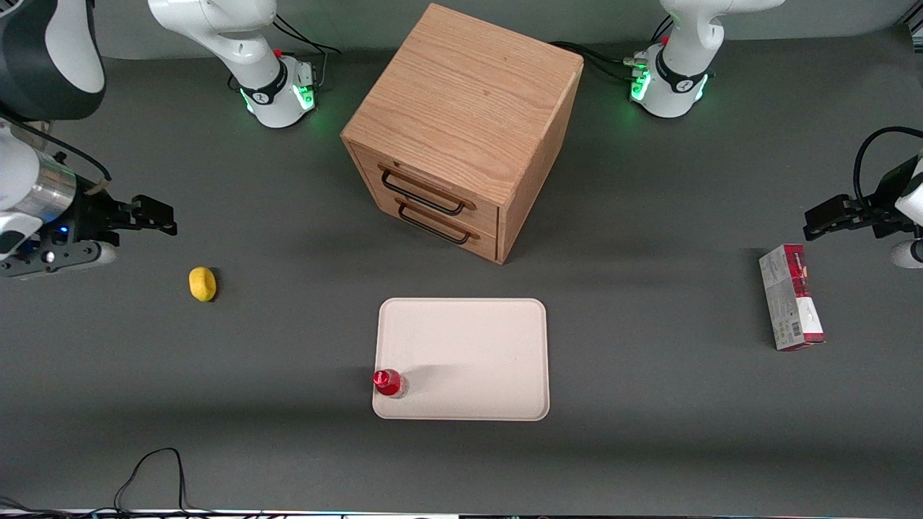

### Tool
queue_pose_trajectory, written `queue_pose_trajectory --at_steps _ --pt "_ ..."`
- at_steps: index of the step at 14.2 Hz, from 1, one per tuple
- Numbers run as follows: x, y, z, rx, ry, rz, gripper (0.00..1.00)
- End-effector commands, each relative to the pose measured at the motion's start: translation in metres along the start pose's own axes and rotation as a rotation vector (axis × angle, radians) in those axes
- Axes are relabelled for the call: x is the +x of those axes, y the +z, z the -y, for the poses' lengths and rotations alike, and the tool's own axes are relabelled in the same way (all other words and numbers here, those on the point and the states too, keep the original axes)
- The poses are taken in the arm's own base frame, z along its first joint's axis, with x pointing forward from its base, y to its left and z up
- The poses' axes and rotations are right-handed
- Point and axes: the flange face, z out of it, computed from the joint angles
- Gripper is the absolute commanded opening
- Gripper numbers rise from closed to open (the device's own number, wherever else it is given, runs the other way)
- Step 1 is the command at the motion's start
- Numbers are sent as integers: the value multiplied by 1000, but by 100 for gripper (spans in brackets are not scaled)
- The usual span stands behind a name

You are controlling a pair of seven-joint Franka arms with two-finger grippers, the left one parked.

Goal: Place coke bottle on tray

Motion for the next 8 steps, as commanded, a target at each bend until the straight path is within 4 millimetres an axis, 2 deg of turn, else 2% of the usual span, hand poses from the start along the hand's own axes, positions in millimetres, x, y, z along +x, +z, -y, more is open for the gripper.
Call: queue_pose_trajectory --at_steps 1,5,8 --pt "-6 -3 4 16 -22 -25 100" --pt "-5 -11 25 15 -43 -37 100" --pt "-7 -17 11 15 -24 -36 100"
